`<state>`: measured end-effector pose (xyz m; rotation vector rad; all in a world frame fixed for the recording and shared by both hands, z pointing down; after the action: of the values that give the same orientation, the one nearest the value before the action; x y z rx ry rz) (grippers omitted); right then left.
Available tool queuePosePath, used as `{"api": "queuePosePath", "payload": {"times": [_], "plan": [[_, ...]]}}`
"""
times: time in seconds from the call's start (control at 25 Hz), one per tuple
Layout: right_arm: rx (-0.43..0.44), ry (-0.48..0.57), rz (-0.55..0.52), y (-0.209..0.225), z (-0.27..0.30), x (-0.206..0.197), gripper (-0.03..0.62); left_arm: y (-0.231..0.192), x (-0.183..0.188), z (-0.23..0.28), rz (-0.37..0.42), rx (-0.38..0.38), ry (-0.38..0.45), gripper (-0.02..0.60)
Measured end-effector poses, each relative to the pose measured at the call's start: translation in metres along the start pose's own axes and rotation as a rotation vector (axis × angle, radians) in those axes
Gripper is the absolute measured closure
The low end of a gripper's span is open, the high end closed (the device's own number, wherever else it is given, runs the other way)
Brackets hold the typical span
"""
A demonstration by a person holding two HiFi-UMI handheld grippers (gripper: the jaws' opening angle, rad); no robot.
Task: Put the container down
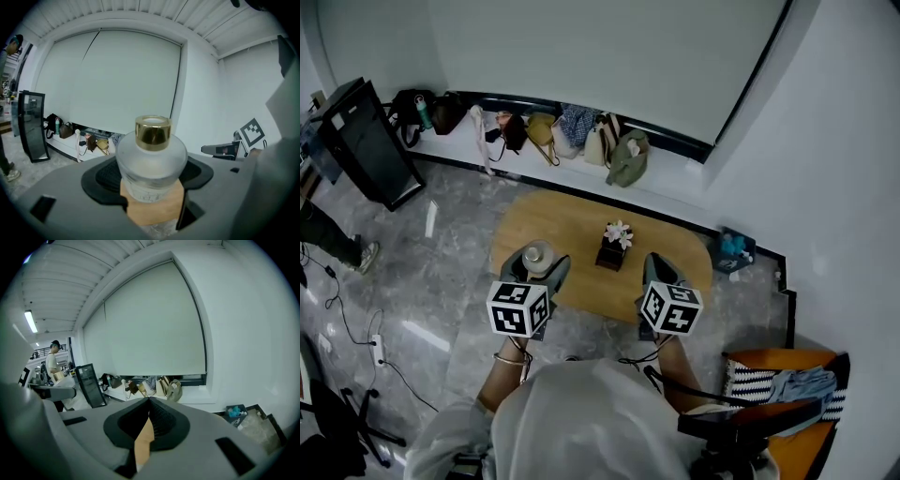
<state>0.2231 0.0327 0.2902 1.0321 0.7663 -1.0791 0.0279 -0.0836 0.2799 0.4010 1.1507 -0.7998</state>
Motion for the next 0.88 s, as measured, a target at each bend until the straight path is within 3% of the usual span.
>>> {"api": "queuePosePath", "payload": {"times": [0.32,0.88], "plan": [[0.027,-0.095,0.032,0.010,0.033,-0.016,0.571,-0.016,-0.004,0.020,-0.033,0.041,-0.049,0.242],[0.257,-0.215,-0.036,0.003,0.147,-0.025,0.571,-0.058,-0.041,0.042,-0.134,0.235,-0.083,0.242]]}}
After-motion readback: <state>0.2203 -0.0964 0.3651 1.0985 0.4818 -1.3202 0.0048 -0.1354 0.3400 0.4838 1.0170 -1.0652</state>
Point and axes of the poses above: the fingertips, and each gripper's own axes: z forward along the fingers, y to its right, x out of its top, the point moved 1 cm from there along -z, backward along the fingers, and after that the axes turned 15 degrees about x, right-handed, at the moved point
